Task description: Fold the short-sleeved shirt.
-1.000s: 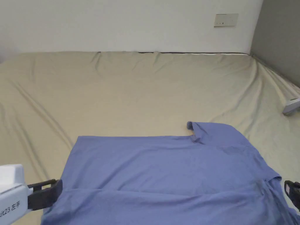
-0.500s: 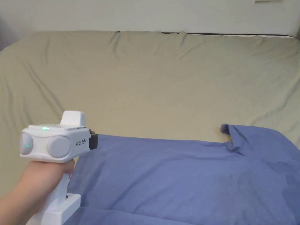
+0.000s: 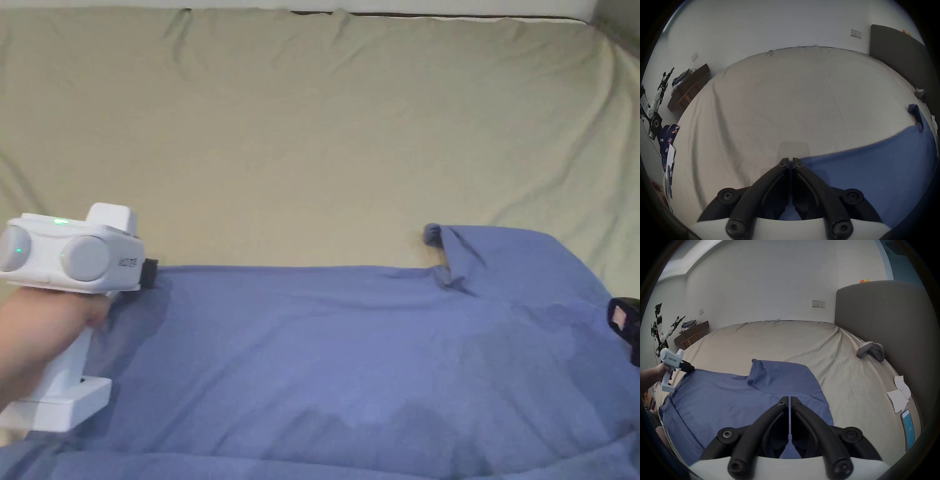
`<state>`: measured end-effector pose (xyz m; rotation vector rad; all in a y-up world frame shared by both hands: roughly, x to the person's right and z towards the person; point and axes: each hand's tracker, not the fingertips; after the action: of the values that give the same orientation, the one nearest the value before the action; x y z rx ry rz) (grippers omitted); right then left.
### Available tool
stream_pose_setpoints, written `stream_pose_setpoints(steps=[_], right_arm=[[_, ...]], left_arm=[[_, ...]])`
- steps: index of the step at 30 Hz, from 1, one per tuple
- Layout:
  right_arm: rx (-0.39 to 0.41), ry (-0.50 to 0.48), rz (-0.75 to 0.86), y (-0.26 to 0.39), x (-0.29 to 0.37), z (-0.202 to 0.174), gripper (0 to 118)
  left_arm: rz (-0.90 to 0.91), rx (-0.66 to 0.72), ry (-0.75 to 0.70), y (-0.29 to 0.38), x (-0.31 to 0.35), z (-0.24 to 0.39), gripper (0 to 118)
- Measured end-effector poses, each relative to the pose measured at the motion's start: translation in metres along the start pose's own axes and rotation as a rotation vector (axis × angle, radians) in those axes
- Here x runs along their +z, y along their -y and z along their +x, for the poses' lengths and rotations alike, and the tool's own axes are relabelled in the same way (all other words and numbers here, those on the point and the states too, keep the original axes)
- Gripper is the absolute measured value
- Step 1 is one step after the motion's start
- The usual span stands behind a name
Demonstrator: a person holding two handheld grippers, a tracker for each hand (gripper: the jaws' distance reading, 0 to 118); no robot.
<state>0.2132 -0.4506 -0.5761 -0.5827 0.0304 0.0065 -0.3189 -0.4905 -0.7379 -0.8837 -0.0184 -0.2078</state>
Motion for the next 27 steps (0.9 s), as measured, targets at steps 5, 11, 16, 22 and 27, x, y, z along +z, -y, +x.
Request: stream_pose_setpoints(steps=[5,11,16,22,27], right_arm=[[0.058,0.09,-0.118,-0.023,-0.062,0.02,92],[-0.076,0.107,-0.263,-0.026,-0.141,0.041,45],[-0.043,0.112,-0.247,-0.021,-0.128,0.026,6],[-0.052,0.07,-0.144,-0.046,-0.063,0.031,5],[-0.004,0.021,-0.067,-0.048,0.023,0.021,5]], left_arm=[[0.078,0.09,0.066,-0.002,0.028,-0.014,0],[0.104,0.091,0.102,0.0,0.044,-0.018,0],[0.081,0.085,0.098,0.005,0.038,-0.031,0],[0.137,0.108,0.116,0.012,0.084,-0.045,0],[0.21,0.101,0.138,0.038,0.153,-0.058,0]])
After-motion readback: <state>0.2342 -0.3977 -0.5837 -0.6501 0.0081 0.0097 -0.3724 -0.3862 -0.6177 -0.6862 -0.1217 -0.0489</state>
